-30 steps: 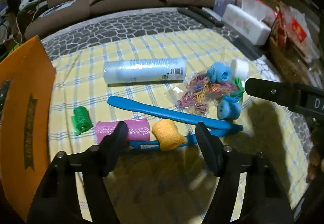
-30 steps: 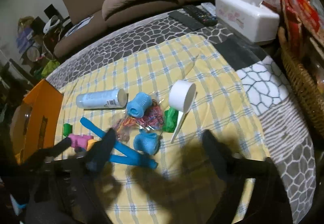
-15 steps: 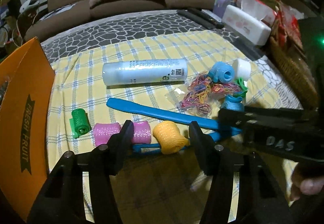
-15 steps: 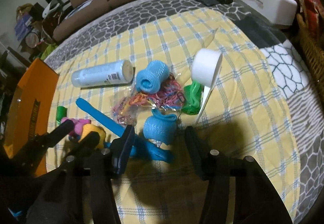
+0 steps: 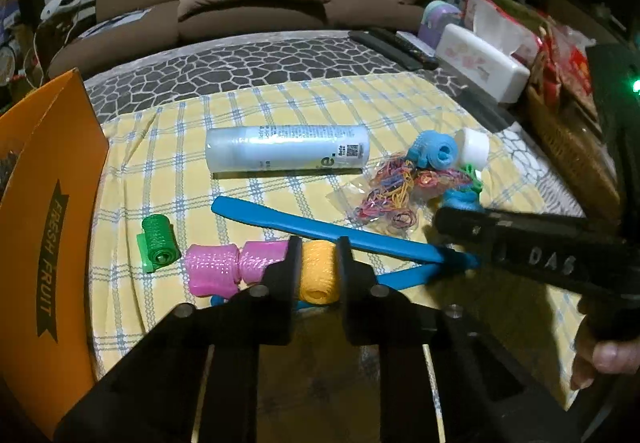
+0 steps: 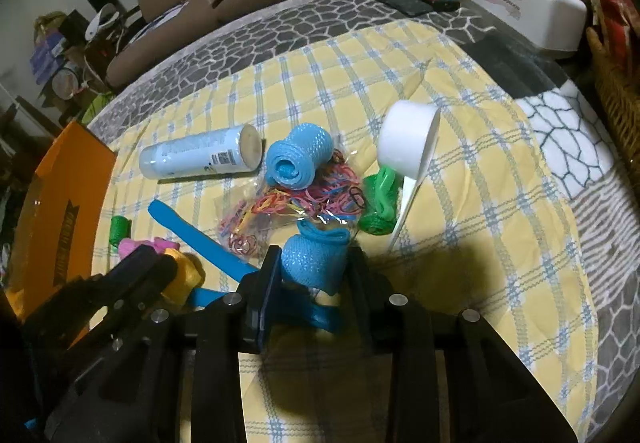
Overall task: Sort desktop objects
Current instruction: 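Grasp the blue hair roller with the right tool while the left grasps the yellow roller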
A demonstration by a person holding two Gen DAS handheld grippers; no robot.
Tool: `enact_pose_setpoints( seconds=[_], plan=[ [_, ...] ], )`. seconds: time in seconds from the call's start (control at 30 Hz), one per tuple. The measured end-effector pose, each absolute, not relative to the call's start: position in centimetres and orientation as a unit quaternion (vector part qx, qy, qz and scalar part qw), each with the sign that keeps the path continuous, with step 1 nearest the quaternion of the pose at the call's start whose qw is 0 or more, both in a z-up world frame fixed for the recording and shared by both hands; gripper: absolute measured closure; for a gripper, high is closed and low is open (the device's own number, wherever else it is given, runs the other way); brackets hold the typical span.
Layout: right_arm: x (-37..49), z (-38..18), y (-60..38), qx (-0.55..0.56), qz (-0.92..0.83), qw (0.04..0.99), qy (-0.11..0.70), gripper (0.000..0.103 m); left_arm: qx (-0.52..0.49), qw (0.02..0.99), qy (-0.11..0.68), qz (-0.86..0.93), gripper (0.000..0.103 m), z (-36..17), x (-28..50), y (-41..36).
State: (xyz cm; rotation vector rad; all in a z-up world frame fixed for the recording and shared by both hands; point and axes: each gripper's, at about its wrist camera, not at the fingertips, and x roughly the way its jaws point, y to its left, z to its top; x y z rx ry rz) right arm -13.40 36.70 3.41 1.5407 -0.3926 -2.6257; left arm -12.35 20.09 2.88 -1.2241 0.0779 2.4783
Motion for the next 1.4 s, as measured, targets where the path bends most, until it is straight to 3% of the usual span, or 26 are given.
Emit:
enact_pose_setpoints(
  seconds=[0.07, 0.5, 0.57, 0.63, 0.67, 0.83, 0.97, 1.0, 1.13, 1.4],
  plan=[
    [-13.3, 4.2, 36.8, 0.494, -0.859, 0.039, -0.13, 0.07, -0.433, 0.188, 0.023, 0.881, 0.1, 3.4, -12.3, 19.8],
    [-12.3, 9.8, 34.7, 0.446, -0.879, 0.094, -0.143, 0.07, -0.417, 0.198, -0.045, 0.886, 0.1, 8.6, -11.4, 14.5],
    [-12.3, 9.8, 34.8, 0.445, -0.879, 0.094, -0.144, 0.07, -0.424, 0.199, -0.035, 0.883, 0.094, 7.7, -11.4, 15.0],
    [-12.3, 9.6, 34.9, 0.448, -0.877, 0.091, -0.147, 0.07, -0.435, 0.201, -0.021, 0.877, 0.078, 6.4, -11.5, 16.0],
    [-12.3, 9.5, 35.1, 0.449, -0.877, 0.089, -0.148, 0.07, -0.437, 0.202, -0.012, 0.876, 0.074, 5.7, -11.5, 16.6],
    [-12.3, 9.2, 35.9, 0.45, -0.877, 0.079, -0.147, 0.07, -0.439, 0.211, 0.046, 0.872, 0.068, 3.1, -11.2, 20.2],
    [-12.5, 8.9, 36.9, 0.453, -0.875, 0.073, -0.153, 0.07, -0.443, 0.208, 0.056, 0.871, 0.068, 2.2, -11.6, 21.3],
    [-12.5, 8.7, 37.0, 0.454, -0.875, 0.072, -0.154, 0.07, -0.446, 0.207, 0.048, 0.869, 0.075, 2.0, -11.8, 21.1],
    [-12.5, 8.4, 37.2, 0.458, -0.873, 0.074, -0.151, 0.07, -0.444, 0.211, 0.031, 0.87, 0.076, 2.1, -11.7, 20.1],
    [-12.2, 9.7, 36.0, 0.446, -0.876, 0.094, -0.154, 0.07, -0.423, 0.213, -0.002, 0.881, 0.078, 5.8, -10.5, 17.7]
  ],
)
